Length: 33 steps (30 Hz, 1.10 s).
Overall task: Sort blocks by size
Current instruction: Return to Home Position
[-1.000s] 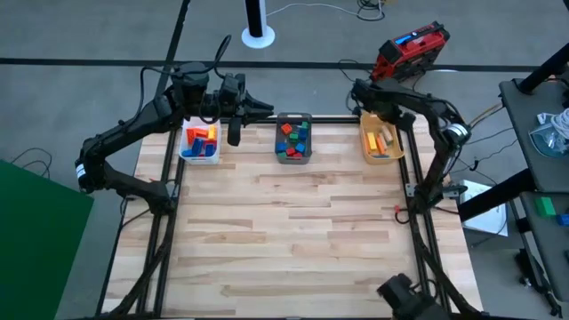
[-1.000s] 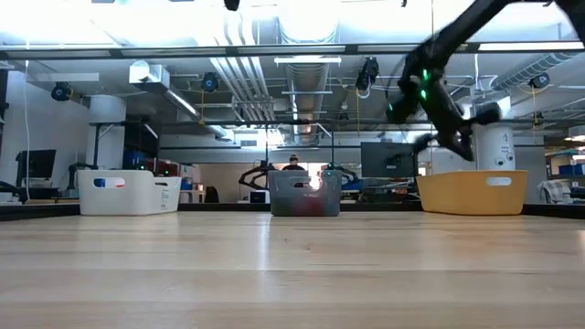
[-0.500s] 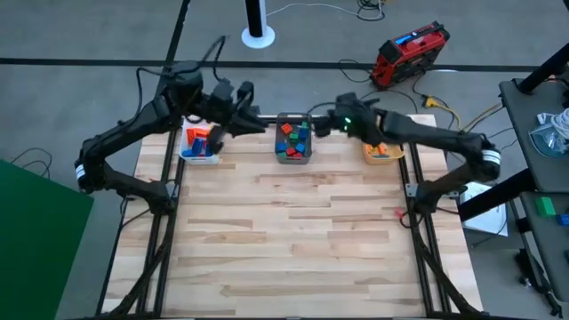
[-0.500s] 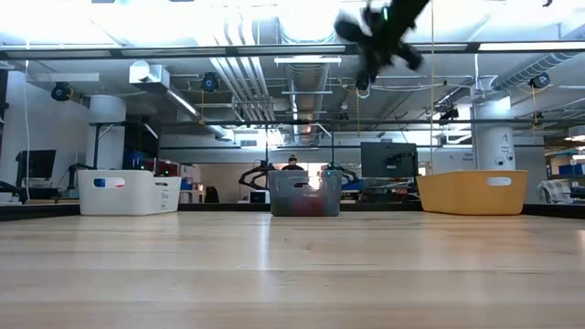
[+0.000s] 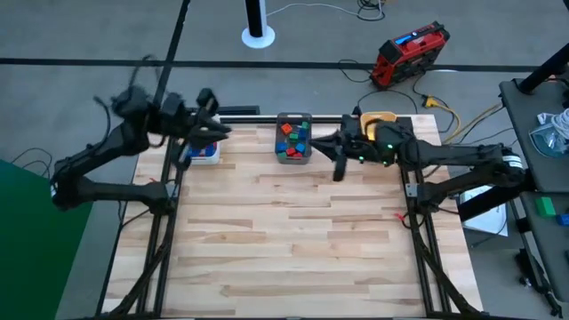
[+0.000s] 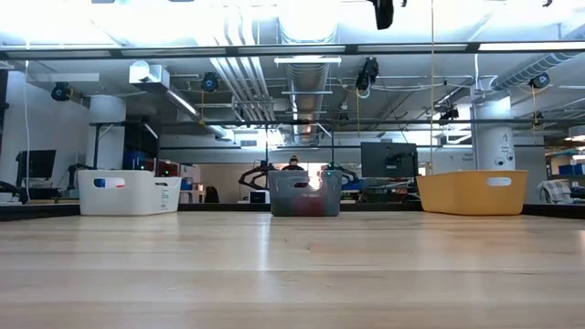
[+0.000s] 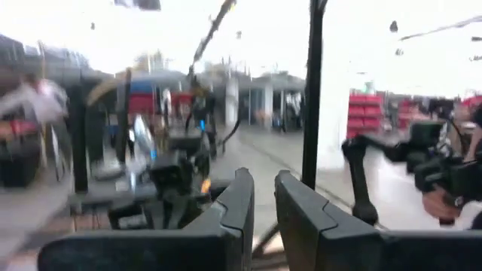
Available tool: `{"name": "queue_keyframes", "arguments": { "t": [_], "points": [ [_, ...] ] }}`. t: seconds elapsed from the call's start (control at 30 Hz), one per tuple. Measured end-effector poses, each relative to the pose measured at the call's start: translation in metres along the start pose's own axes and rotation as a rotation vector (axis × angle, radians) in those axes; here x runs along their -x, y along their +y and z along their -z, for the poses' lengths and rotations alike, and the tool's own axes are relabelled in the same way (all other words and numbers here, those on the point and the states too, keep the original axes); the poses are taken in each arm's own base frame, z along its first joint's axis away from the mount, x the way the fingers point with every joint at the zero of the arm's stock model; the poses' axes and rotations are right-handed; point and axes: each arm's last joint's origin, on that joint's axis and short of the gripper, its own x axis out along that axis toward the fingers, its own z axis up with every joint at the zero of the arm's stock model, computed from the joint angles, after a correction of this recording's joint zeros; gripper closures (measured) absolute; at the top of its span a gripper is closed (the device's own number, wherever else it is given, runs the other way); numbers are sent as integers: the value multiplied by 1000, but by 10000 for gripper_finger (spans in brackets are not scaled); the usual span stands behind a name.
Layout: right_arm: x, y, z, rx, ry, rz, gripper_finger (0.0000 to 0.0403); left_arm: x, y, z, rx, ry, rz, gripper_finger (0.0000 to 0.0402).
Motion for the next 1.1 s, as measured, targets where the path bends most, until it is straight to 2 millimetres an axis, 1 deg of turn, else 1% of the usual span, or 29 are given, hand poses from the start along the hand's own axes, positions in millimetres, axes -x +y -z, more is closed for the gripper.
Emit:
{"name": "queue_keyframes", "arguments": {
  "t": [0.07,0.13,0.23,0.33,0.43,0.47,0.53,0.6,0.63,0.7,0.77,0.83,0.9,0.97,1.1],
  "points": [
    [10,-4,9,-9,-42,-51,393,12,-9,10,-33,-76,0,366],
    [19,-7,19,-9,-71,-56,393,24,-17,23,-29,-114,7,366],
    [31,-10,32,-25,-64,-46,392,38,-22,50,89,-104,-49,366],
    [40,-12,36,-102,-68,-51,390,46,-24,80,261,-65,-79,366],
    [44,-13,33,-225,-83,-53,390,52,-23,108,387,-20,-95,366],
    [45,-13,32,-231,-88,-53,390,53,-23,116,429,-16,-106,366],
    [49,-12,30,-123,-95,-100,390,53,-21,131,511,-20,-114,366],
    [54,-10,31,23,-83,-235,390,55,-21,144,408,-61,-80,366],
    [57,-11,32,55,-78,-291,390,57,-23,147,329,-129,-43,366],
    [66,-16,35,73,-77,-339,390,68,-32,149,137,-303,55,366],
    [77,-19,40,111,-105,-364,390,83,-44,161,19,-418,148,366],
    [88,-22,48,142,-125,-383,390,96,-52,176,12,-468,200,366],
    [98,-25,57,147,-135,-386,390,104,-57,188,22,-487,209,366],
    [107,-28,68,142,-147,-392,390,108,-58,197,23,-476,197,366],
    [128,-28,85,153,-219,-474,390,109,-57,209,-10,-436,164,366]
  ]
}}
